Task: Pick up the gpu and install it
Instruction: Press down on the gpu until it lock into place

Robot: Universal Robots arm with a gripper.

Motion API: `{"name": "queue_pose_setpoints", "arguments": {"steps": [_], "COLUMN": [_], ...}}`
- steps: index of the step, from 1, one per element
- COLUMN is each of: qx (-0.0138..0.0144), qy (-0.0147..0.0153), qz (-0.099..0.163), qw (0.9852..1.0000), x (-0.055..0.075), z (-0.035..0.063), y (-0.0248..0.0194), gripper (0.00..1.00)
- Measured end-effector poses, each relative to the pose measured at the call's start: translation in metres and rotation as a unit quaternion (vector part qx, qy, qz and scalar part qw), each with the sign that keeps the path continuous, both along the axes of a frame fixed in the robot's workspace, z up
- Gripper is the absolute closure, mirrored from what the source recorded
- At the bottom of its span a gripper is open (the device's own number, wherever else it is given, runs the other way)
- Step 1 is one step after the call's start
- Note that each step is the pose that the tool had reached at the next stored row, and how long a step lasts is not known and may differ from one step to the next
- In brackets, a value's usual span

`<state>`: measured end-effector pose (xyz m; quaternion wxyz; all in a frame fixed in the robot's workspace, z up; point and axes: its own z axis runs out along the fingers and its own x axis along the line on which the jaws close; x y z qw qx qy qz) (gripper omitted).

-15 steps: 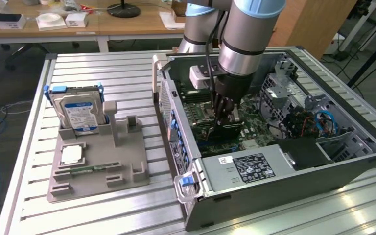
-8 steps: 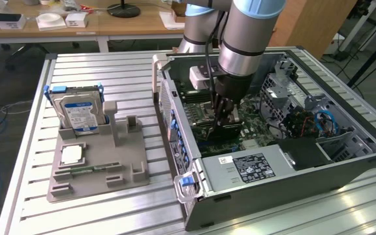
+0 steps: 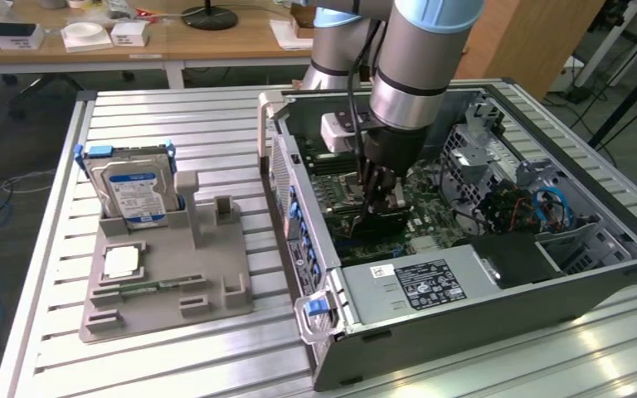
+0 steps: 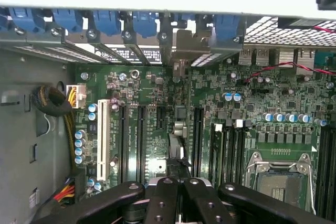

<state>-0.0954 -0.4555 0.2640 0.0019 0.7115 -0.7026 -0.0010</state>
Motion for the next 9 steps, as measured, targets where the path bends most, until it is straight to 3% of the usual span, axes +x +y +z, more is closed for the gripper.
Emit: {"name": "queue_pose_setpoints", "arguments": {"steps": [3,9], "qx": [-0.0003,-0.0015], "qy": [0.0035,0.0047], "qz": [0.000,0.000], "qw": [1.0000,1.0000], "x": [0.000,-0.002], "z": [0.0092,0.0145], "y": [-0.0001,-0.0001], "gripper": [0.89,0.89]}}
